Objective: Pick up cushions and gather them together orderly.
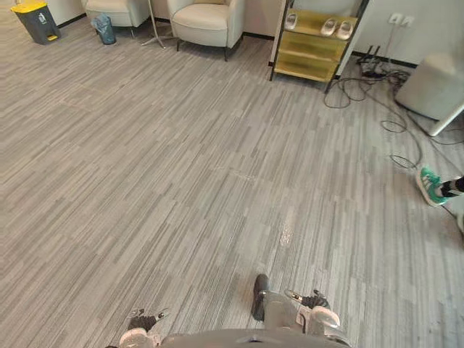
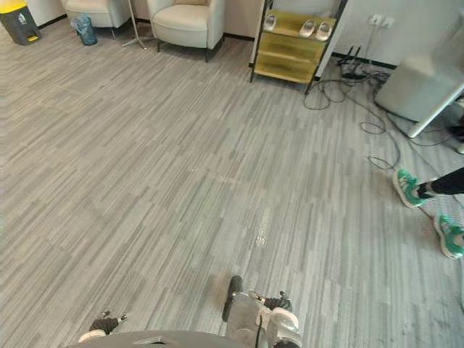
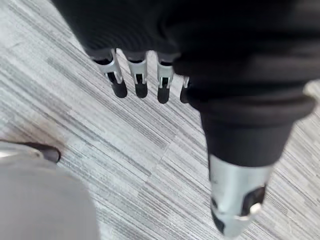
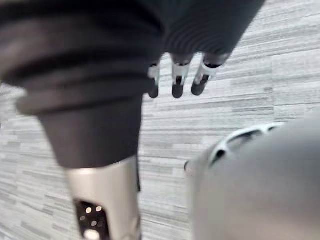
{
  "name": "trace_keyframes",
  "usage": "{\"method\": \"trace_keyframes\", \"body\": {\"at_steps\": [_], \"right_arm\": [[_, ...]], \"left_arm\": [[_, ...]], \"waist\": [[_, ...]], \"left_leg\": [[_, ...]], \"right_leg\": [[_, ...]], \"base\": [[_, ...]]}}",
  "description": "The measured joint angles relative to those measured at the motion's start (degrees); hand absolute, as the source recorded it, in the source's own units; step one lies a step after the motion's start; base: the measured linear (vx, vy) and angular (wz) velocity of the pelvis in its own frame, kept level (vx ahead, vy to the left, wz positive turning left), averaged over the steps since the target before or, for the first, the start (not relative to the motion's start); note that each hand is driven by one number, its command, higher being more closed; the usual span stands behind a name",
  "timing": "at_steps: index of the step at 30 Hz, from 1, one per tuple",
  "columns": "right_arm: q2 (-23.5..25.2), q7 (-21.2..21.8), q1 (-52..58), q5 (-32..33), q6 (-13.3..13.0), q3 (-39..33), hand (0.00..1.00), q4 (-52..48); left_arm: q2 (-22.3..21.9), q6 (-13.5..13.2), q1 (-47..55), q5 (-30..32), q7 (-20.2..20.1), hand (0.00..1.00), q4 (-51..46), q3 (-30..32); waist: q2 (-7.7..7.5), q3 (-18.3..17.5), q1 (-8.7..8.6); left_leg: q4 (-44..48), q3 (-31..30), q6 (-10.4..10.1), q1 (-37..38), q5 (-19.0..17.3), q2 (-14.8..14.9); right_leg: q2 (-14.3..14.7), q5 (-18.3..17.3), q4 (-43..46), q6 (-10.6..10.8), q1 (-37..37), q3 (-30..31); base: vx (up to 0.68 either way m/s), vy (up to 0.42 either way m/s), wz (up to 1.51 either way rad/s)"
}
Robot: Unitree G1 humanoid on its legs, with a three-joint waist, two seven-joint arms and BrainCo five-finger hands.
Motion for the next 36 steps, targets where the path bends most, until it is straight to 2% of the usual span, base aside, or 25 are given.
{"method": "trace_keyframes", "body": {"at_steps": [1, 2, 3, 4, 7, 9, 11, 13, 14, 15, 17, 19, 22, 23, 24, 25, 26, 27, 28, 29, 30, 32, 33, 34, 36], "right_arm": [[-0.26, 0.03, 0.02, 0.03, 0.05, 0.11, 0.00, 0.07], [-0.64, 0.02, 0.14, 0.05, 0.20, 0.69, 0.00, 0.16], [-1.10, 0.02, 0.25, 0.07, 0.31, 0.94, 0.00, 0.38], [-1.44, -0.03, 0.63, 0.09, 0.69, 1.70, 0.00, 1.28], [-1.84, -0.08, 0.31, 0.27, 1.22, 2.83, 0.00, 3.40], [-1.89, -0.23, -0.40, 0.49, 1.34, 2.69, 0.00, 4.64], [-1.28, -0.50, -0.92, 0.51, 1.24, 2.02, 0.00, 4.40], [-1.21, -0.90, 0.70, 0.49, 1.20, 1.71, 0.00, 3.21], [-1.20, -0.97, 1.37, 0.49, 1.27, 1.93, 0.00, 2.59], [-1.07, -1.12, 2.13, 0.46, 1.15, 2.46, 0.00, 1.77], [0.47, -1.23, 1.95, 0.43, 1.17, 3.11, 0.00, 1.80], [1.25, -1.13, 1.99, 0.23, 1.19, 3.44, 0.00, 1.83], [1.45, -0.84, 2.09, -0.03, 1.20, 3.39, 0.00, 2.26], [1.32, -0.79, 2.10, -0.05, 1.01, 3.29, 0.00, 2.16], [1.33, -0.73, 2.11, -0.05, 1.00, 3.30, 0.00, 2.16], [1.28, -0.66, 2.13, -0.07, 0.97, 3.27, 0.00, 2.11], [1.06, -0.62, 2.20, -0.07, 1.03, 3.26, 0.00, 2.23], [1.07, -0.50, 2.33, 0.09, 1.01, 3.23, 0.00, 2.18], [0.72, -0.48, 2.13, -0.07, 0.87, 3.07, 0.00, 2.12], [0.56, -0.42, 1.89, -0.11, 0.81, 2.98, 0.00, 2.13], [0.68, -0.27, 1.41, -0.41, 0.77, 2.97, 0.00, 2.14], [0.71, -0.15, 1.13, -1.06, 0.75, 2.96, 0.00, 2.14], [0.43, -0.07, 0.29, -1.91, 0.77, 2.94, 0.00, 2.15], [0.37, -0.06, 0.10, -2.06, 0.80, 2.94, 0.00, 2.16], [0.34, -0.05, -0.49, -2.17, 0.87, 3.05, 0.00, 2.31]], "left_arm": [[-0.13, 0.04, 0.00, 0.06, -0.03, 0.00, 0.04, 0.04], [-0.31, 0.02, 0.08, 0.19, -0.61, 0.00, 0.04, 0.04], [-0.49, -0.16, 0.03, 0.22, -0.98, 0.00, 0.02, -0.22], [-0.41, -0.47, 0.03, 0.20, -1.15, 0.00, -0.11, -0.25], [-0.10, -0.70, 0.39, 0.21, -1.16, 0.00, -1.42, -1.17], [0.33, -1.06, 0.53, 0.26, -1.13, 0.00, -2.20, -2.79], [0.72, -1.09, 0.24, 0.28, -1.11, 0.00, -2.49, -3.00], [0.58, -1.07, 0.12, 0.55, -1.00, 0.00, -2.54, -4.03], [0.48, -1.08, 0.33, 0.74, -1.00, 0.00, -2.48, -4.04], [0.70, -1.06, 0.69, 0.80, -1.01, 0.00, -2.48, -3.83], [2.16, -1.10, 0.39, 0.82, -0.99, 0.00, -3.38, -3.81], [2.56, -0.98, 0.43, 0.81, -1.06, 0.00, -3.36, -2.86], [2.64, -0.84, 1.61, 0.82, -1.04, 0.00, -2.78, -2.78], [2.70, -0.66, 1.96, 0.81, -1.05, 0.00, -2.08, -2.94], [2.95, -0.48, 2.29, 0.82, -1.07, 0.00, -2.10, -3.14], [3.60, -0.17, 2.36, 0.82, -1.10, 0.00, -2.07, -4.06], [4.00, 0.07, 2.37, 0.77, -1.08, 0.00, -1.99, -4.84], [4.22, 0.16, 2.37, 0.77, -1.09, 0.00, -1.91, -5.33], [4.34, 0.22, 2.34, 0.74, -1.02, 0.00, -1.84, -5.61], [4.27, 0.24, 2.52, 0.73, -1.01, 0.00, -1.72, -5.63], [4.13, 0.24, 2.14, 0.68, -1.03, 0.00, -1.76, -5.76], [4.13, 0.22, 2.02, 0.68, -1.02, 0.00, -1.76, -5.75], [3.94, 0.21, 2.06, 0.68, -0.99, 0.00, -1.74, -5.72], [3.90, 0.21, 2.09, 0.66, -0.99, 0.00, -1.74, -5.72], [4.02, 0.20, 2.33, 0.66, -0.99, 0.00, -1.71, -5.81]], "waist": [[0.45, 0.02, -0.13], [1.12, 0.32, -0.21], [1.48, 0.79, 0.04], [1.65, 0.96, 0.57], [1.01, 1.38, 1.22], [0.80, 1.53, 2.12], [-0.03, 2.23, 2.59], [-0.15, 2.46, 2.51], [-0.16, 2.46, 2.78], [-0.61, 2.26, 2.93], [-3.42, 2.84, 3.43], [-4.75, 2.56, 3.96], [-5.06, 1.26, 4.42], [-4.93, 0.43, 4.21], [-5.23, -0.04, 3.88], [-5.46, 0.02, 3.59], [-5.53, 0.08, 3.23], [-5.51, 0.09, 2.89], [-5.47, 0.12, 2.12], [-5.31, 0.23, 2.29], [-5.01, 0.29, 2.14], [-5.00, 0.30, 1.97], [-4.54, 0.58, 1.58], [-4.46, 0.62, 1.39], [-4.48, 0.85, 0.66]], "left_leg": [[3.87, -0.35, -0.25, -1.74, 2.07, 0.47], [12.46, -0.28, -0.98, -5.57, 8.71, 1.79], [21.44, 1.00, -1.39, -8.90, 10.58, 4.05], [28.64, 4.44, -0.89, -11.63, 8.71, 6.14], [32.21, 9.20, -0.82, -17.83, 4.04, 5.87], [20.14, 10.92, -1.28, -23.09, 0.84, 3.96], [7.26, 10.75, -1.65, -24.48, 1.26, 1.30], [-12.57, 9.31, -1.79, -24.13, 9.67, -1.90], [-14.04, 8.86, -2.30, -23.44, 13.09, -2.45], [-15.22, 9.10, -1.23, -22.49, 16.88, -3.89], [-14.18, 10.38, 1.31, -22.68, 15.20, -6.48], [-11.19, 10.38, 2.82, -22.86, 11.83, -7.95], [-10.35, 11.08, 3.49, -20.13, 7.86, -9.13], [-11.62, 11.59, 3.87, -18.27, 7.11, -9.41], [-11.90, 11.86, 3.89, -17.54, 6.76, -9.71], [-11.69, 12.10, 4.61, -15.68, 5.54, -10.35], [-11.32, 12.18, 5.22, -13.92, 4.76, -10.58], [-11.33, 12.16, 5.42, -12.81, 4.32, -10.67], [-11.91, 11.89, 5.61, -9.80, 3.71, -10.74], [-13.19, 11.89, 5.64, -6.85, 3.68, -10.59], [-15.42, 11.74, 5.61, -3.46, 3.70, -9.66], [-15.95, 11.70, 5.61, -2.48, 3.70, -9.13], [-17.26, 11.53, 5.18, -0.86, 3.58, -7.69], [-17.63, 11.43, 4.93, -0.52, 3.56, -7.31], [-19.02, 10.28, 2.66, 0.54, 2.88, -6.31]], "right_leg": [[0.51, -0.21, -0.22, -0.14, 0.62, -0.18], [1.88, -1.35, -1.37, -0.82, 3.01, -0.25], [3.51, -2.49, -3.79, -2.00, 6.56, 0.30], [4.95, -3.13, -6.58, -2.58, 11.08, 1.25], [5.30, -4.03, -11.24, -2.67, 19.16, 3.22], [4.75, -4.07, -13.68, -1.74, 22.79, 5.08], [3.10, -4.83, -14.67, -0.46, 24.76, 5.97], [0.83, -7.92, -15.52, 1.90, 27.24, 6.07], [0.39, -8.69, -15.57, 2.59, 27.85, 6.28], [-0.42, -9.90, -15.74, 3.15, 28.75, 6.52], [-3.21, -10.81, -15.00, 3.16, 28.97, 7.59], [-4.57, -10.11, -14.22, 3.61, 29.43, 7.77], [-6.10, -10.39, -6.61, 4.03, 27.81, 10.40], [-6.61, -10.86, 2.87, 4.87, 23.82, 12.47], [-7.10, -10.76, 9.16, 7.13, 21.09, 13.27], [-7.69, -9.52, 22.40, 11.24, 15.70, 14.87], [-7.80, -8.93, 31.29, 12.31, 12.37, 14.86], [-7.84, -8.98, 34.91, 12.20, 11.21, 14.32], [-8.53, -10.81, 41.51, 9.08, 8.50, 10.56], [-9.01, -13.16, 42.82, 6.29, 7.05, 7.06], [-8.77, -16.24, 38.87, 4.29, 5.23, 1.65], [-8.52, -17.21, 34.65, 3.33, 4.19, -0.58], [-7.34, -17.50, 24.85, 2.66, 2.77, -2.75], [-6.99, -17.23, 22.07, 2.44, 2.44, -2.84], [-5.54, -11.36, 7.60, 2.78, 1.93, -1.14]], "base": [[0.61, -0.292, -0.19], [0.50, -0.192, -0.18], [0.74, -0.259, -0.33], [0.48, -0.132, -0.35], [0.57, -0.120, -0.42], [0.44, 0.040, -0.50], [0.32, 0.120, -0.32], [0.34, 0.227, -0.04], [0.32, 0.252, -0.01], [0.35, 0.248, -0.01], [0.43, 0.250, 0.01], [0.33, 0.184, 0.03], [0.30, 0.158, -0.11], [0.31, 0.162, -0.20], [0.38, 0.143, -0.13], [0.33, 0.083, -0.01], [0.34, 0.056, 0.04], [0.29, 0.008, 0.15], [0.36, -0.009, 0.10], [0.48, -0.063, 0.10], [0.39, -0.084, 0.03], [0.30, -0.133, 0.08], [0.23, -0.140, 0.09], [0.29, -0.203, 0.18], [0.28, -0.222, 0.19]]}}
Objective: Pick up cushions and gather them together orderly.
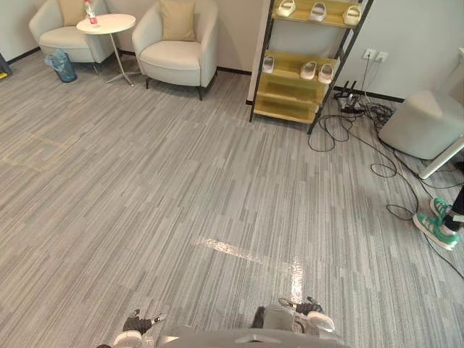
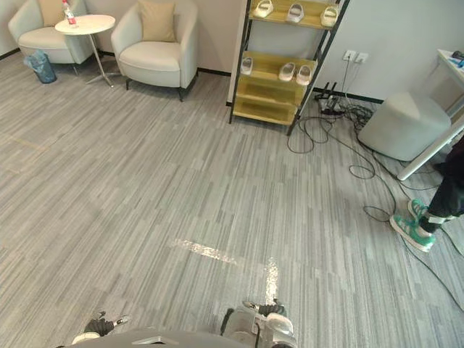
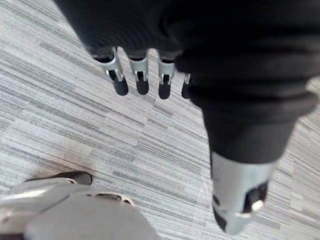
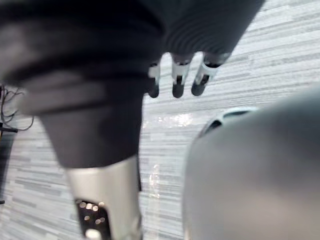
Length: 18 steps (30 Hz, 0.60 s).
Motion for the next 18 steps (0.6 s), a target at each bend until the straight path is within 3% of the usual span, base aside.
{"method": "trace_keyframes", "body": {"at_steps": [1, 2, 5, 7, 8, 10, 11, 12, 16, 18], "right_arm": [[0.11, 0.07, 0.17, 0.05, 0.14, 0.42, 0.00, 0.55], [-1.69, 0.14, -0.54, -0.11, 0.09, 0.82, 0.00, 0.74], [-3.50, 0.08, -0.60, -0.02, -0.01, 0.69, 0.00, 1.43], [-3.61, 0.05, -0.54, 0.00, -0.04, -0.34, 0.00, 2.31], [-3.65, 0.03, 0.24, 0.03, -0.06, -0.36, 0.00, 2.34], [-3.70, 0.00, 0.95, 0.67, -0.06, -0.27, 0.00, 2.29], [-3.70, 0.00, 1.13, 0.74, 0.00, -0.19, 0.00, 2.33], [-3.66, -0.03, 1.43, 0.98, 0.09, -0.12, 0.00, 2.31], [-3.14, -0.06, 1.69, 1.15, 0.38, -0.17, 0.00, 2.32], [-3.10, -0.11, 2.05, 1.15, 0.36, -0.22, 0.00, 2.21]], "left_arm": [[0.98, -0.11, 0.13, 0.04, -0.02, 0.00, 0.06, -0.17], [-0.11, -0.07, -0.09, 0.13, 0.11, 0.00, 1.33, 0.10], [-2.21, -0.08, -0.15, 0.30, 0.21, 0.00, 2.20, 0.64], [-2.28, -0.08, -0.33, 0.35, 0.13, 0.00, 2.29, 0.66], [-2.45, -0.10, -0.44, 0.76, -0.05, 0.00, 2.24, 0.67], [-2.72, -0.09, -0.60, 0.83, -0.16, 0.00, 1.83, 0.72], [-2.74, -0.16, -0.60, 0.81, -0.05, 0.00, 1.56, 0.72], [-2.59, -0.33, -0.59, 0.83, -0.17, 0.00, 1.33, 0.70], [-2.66, -0.62, -0.32, 0.75, -0.26, 0.00, 0.32, 0.45], [-2.64, -0.74, -0.17, 0.72, -0.85, 0.00, -0.11, -0.03]], "waist": [[-1.96, 0.33, 0.12], [0.62, 0.28, 0.21], [3.75, -0.25, 0.15], [3.98, -0.22, 0.03], [4.05, -0.18, 0.03], [4.15, -0.02, 0.38], [3.91, 0.15, 0.57], [4.13, 0.08, 0.96], [4.20, 0.12, 1.76], [4.23, 0.11, 1.95]], "left_leg": [[-1.00, -1.38, -2.16, 1.21, -0.94, -1.58], [-0.92, -3.09, -3.31, 1.97, -1.72, 0.71], [2.64, -6.76, -3.75, 0.38, -2.10, 4.13], [7.88, -8.68, -4.30, -1.59, -1.51, 5.42], [15.02, -9.97, -5.55, -4.22, -0.55, 6.60], [27.97, -10.75, -7.30, -9.40, 3.87, 8.09], [31.85, -10.67, -7.06, -11.04, 5.37, 8.56], [37.67, -9.67, -6.68, -13.71, 3.85, 8.90], [34.58, -5.95, -6.09, -17.69, -2.59, 7.61], [19.95, -6.56, -6.35, -18.10, -2.90, 5.14]], "right_leg": [[-0.07, 11.93, -7.61, 0.25, 0.28, 3.10], [2.15, 10.84, -5.54, -0.70, 0.17, 3.61], [5.55, 7.21, -6.68, -2.31, 0.80, 2.01], [6.77, 6.89, -8.65, -2.78, 2.85, 1.09], [7.84, 6.72, -10.78, -3.05, 5.43, 0.31], [9.26, 6.44, -13.73, -3.54, 9.39, -0.27], [9.57, 6.49, -14.79, -3.80, 10.50, -0.04], [9.85, 6.34, -16.46, -4.17, 12.62, 0.95], [9.00, 6.53, -19.11, -4.14, 16.18, 3.91], [7.03, 5.63, -18.71, -1.49, 17.69, 6.35]], "base": [[0.39, -0.316, -0.04], [0.37, -0.312, -0.10], [0.26, -0.237, -0.12], [0.24, -0.231, 0.12], [0.28, -0.234, 0.21], [0.22, -0.138, 0.12], [0.21, -0.054, -0.14], [0.22, -0.029, -0.19], [0.20, 0.056, -0.38], [0.18, 0.225, -0.45]]}}
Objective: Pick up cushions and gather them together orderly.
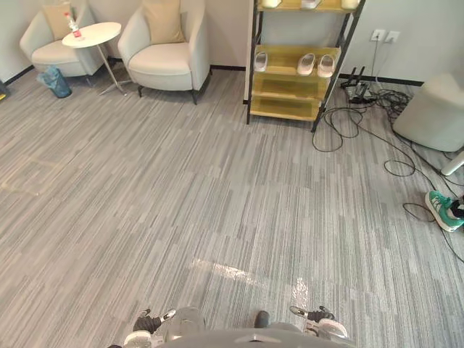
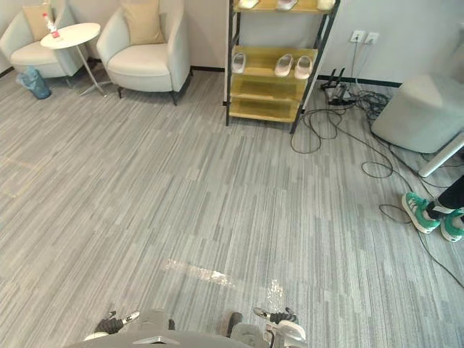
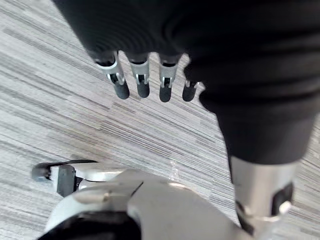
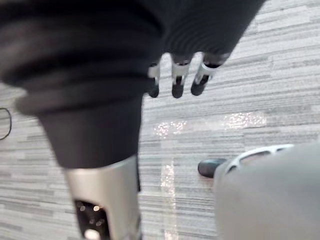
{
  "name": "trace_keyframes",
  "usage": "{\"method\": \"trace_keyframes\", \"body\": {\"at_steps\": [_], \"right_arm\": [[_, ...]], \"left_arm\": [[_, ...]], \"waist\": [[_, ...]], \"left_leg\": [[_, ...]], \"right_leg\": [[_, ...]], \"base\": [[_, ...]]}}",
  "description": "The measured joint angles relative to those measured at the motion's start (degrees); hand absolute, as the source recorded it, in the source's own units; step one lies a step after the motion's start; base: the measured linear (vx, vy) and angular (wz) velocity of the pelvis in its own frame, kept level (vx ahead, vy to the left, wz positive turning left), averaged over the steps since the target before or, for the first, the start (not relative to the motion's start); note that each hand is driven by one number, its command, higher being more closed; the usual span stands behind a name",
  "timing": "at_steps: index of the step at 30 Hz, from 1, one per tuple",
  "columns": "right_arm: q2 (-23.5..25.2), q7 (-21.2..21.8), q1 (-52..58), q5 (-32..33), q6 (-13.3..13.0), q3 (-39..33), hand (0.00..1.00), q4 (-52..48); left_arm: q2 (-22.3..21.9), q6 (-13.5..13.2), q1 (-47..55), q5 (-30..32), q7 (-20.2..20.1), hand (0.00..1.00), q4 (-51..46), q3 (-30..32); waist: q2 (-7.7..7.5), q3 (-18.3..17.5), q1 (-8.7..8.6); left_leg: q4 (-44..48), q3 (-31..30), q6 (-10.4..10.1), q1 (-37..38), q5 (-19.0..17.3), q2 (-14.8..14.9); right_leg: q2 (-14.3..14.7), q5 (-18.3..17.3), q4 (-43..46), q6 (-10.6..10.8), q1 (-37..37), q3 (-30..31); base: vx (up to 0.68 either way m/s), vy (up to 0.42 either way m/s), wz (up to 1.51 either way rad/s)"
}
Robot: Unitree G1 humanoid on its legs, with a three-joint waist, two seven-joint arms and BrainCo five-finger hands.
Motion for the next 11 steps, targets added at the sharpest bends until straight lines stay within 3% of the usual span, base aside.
{"method": "trace_keyframes", "body": {"at_steps": [1, 2, 6, 11], "right_arm": [[-0.02, 0.00, 0.00, -0.02, 0.00, 0.00, 0.00, 0.00], [-0.85, 0.00, -0.03, -0.01, -0.10, -0.07, 0.00, -0.01], [0.95, -0.07, 0.37, -0.05, -0.06, -0.85, 0.00, -0.16], [1.68, -0.08, 0.61, -0.08, -0.01, -1.22, 0.00, -0.04]], "left_arm": [[0.00, 0.01, 0.02, 0.00, -0.01, 0.00, 0.02, -0.08], [-0.66, 0.01, 0.12, -0.03, -0.11, 0.00, 0.20, -0.93], [1.24, 0.03, -0.60, -0.03, -0.13, 0.00, 0.16, -1.56], [1.28, 0.05, -0.50, -0.27, -0.13, 0.00, 0.21, -1.56]], "waist": [[0.05, -0.03, -0.02], [1.30, -0.13, 0.03], [-1.31, -0.76, 0.02], [-1.73, -0.98, 0.36]], "left_leg": [[-1.36, -0.12, -0.11, 0.10, 0.24, -0.12], [-8.93, -0.97, 0.74, 0.97, 6.62, -0.73], [-12.07, 1.21, 2.45, 3.46, 6.99, -5.46], [-14.85, 0.70, 2.92, 7.05, 7.27, -7.47]], "right_leg": [[-0.13, -0.08, 0.10, 0.13, 0.02, 0.22], [0.07, -0.55, 0.77, 2.08, -0.11, 1.51], [-4.31, 0.54, -2.02, 3.76, 1.57, 2.50], [-5.65, 0.58, -4.40, 3.71, 4.79, 2.27]], "base": [[0.14, 0.266, -0.47], [0.17, 0.252, -0.39], [0.21, 0.238, -0.07], [0.11, 0.068, 0.05]]}}
